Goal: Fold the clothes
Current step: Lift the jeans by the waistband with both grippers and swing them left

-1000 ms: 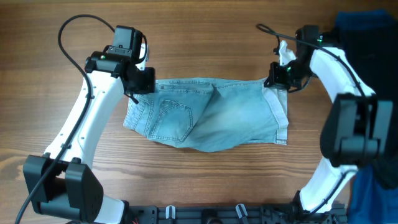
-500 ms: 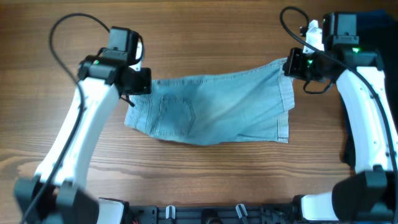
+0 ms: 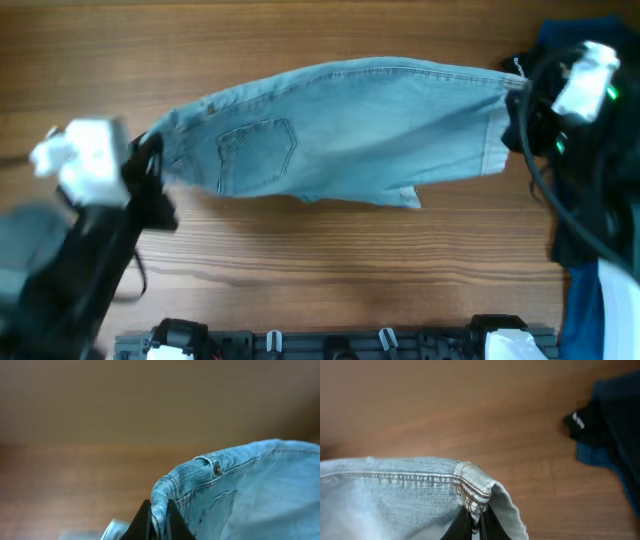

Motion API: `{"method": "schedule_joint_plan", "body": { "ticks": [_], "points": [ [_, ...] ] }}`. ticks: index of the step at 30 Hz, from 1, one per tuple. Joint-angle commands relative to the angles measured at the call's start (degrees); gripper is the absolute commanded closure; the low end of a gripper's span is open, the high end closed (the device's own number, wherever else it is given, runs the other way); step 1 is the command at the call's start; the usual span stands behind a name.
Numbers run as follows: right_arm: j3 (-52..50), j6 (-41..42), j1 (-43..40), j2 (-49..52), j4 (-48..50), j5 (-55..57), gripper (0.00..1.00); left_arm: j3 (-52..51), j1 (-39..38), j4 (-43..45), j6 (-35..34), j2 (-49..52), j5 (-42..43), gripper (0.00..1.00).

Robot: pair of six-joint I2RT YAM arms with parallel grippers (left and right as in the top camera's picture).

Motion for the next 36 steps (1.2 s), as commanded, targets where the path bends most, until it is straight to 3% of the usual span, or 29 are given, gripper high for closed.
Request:
{"method": "schedule_joint_plan", "body": {
  "ticks": [1,7,14,23,28,31,36],
  "points": [
    [3.2,1.6,0.0,-6.8,0.2,1.9,0.96,7.3,0.1,1.4,0.3,-6.2,2.5,0.96],
    [9.7,2.8,0.0,-11.9,-2.0,1.9,0.96,17.9,0.1,-1.8,0.3,-7.0,1.0,0.96],
    [12.1,2.8,0.0,-9.8,-1.9,1.9,0.96,18.8,0.1,-2.7,0.3,-4.8,-5.2,0.96],
    [12.0,2.6,0.1,10.3,6.8,-11.1,0.96,18.8,0.3,0.4,7.0,16.7,-23.4,0.96],
    [12.0,2.6,0.1,20.5,13.3,-16.3,0.96,18.8,0.8,6.2,7.8,30.6,-24.1,0.96],
    [12.2,-0.5,0.0,19.9,14.1,-16.3,0.96,18.8,-1.6,9.1,7.8,32.5,-23.5,0.96],
    [12.3,-0.2,-2.0,12.1,12.5,-13.1,0.96,21.8,-9.2,10.2,10.8,27.5,-23.5,0.96]
  ]
}}
